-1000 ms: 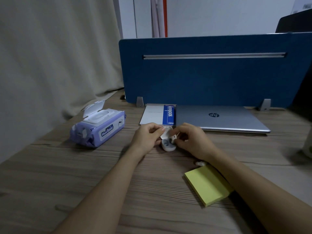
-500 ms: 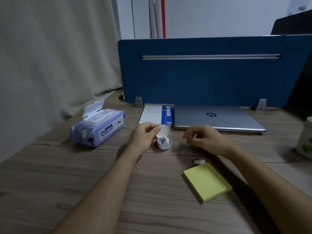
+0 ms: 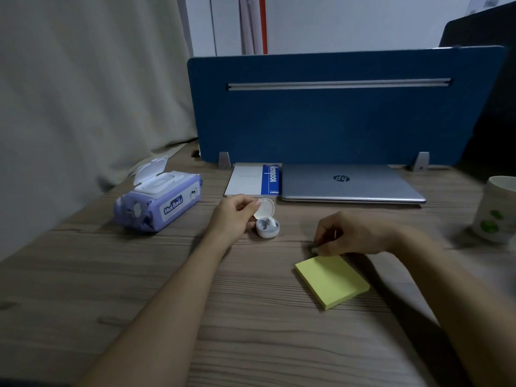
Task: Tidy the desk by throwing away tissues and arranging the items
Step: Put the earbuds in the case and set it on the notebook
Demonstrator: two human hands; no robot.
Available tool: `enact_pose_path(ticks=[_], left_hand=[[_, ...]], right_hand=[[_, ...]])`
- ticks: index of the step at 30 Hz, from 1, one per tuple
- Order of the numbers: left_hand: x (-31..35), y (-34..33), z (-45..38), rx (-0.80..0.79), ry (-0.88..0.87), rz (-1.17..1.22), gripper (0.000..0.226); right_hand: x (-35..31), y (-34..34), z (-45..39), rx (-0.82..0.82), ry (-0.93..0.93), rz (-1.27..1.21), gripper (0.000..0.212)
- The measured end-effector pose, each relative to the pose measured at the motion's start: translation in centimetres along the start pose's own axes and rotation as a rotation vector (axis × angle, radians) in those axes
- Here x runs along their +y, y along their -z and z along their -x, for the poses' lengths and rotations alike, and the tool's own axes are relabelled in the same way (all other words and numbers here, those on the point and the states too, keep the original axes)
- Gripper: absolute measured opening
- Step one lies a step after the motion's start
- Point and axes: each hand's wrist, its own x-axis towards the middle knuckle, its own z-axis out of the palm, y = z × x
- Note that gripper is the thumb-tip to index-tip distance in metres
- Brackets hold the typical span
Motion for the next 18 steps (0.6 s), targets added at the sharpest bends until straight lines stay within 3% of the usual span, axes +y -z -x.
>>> enact_pose_path(ticks=[5, 10, 18], left_hand=[[-0.1, -0.2, -0.2, -0.034, 0.017, 0.023, 0.015], [-0.2, -0.5, -0.3, -0.096, 0.038, 0.04, 0.011], [0.2, -1.2, 0.1, -0.224, 0.03, 0.065, 0.02]], right_hand=[[-0.3, -0.9, -0.9, 0.106, 0.014, -0.006, 0.01], [-0.2, -1.4, -1.4, 0.208, 0.06, -0.017, 0.014], [-1.9, -2.5, -2.6, 0.593, 0.196, -0.065, 0.013]])
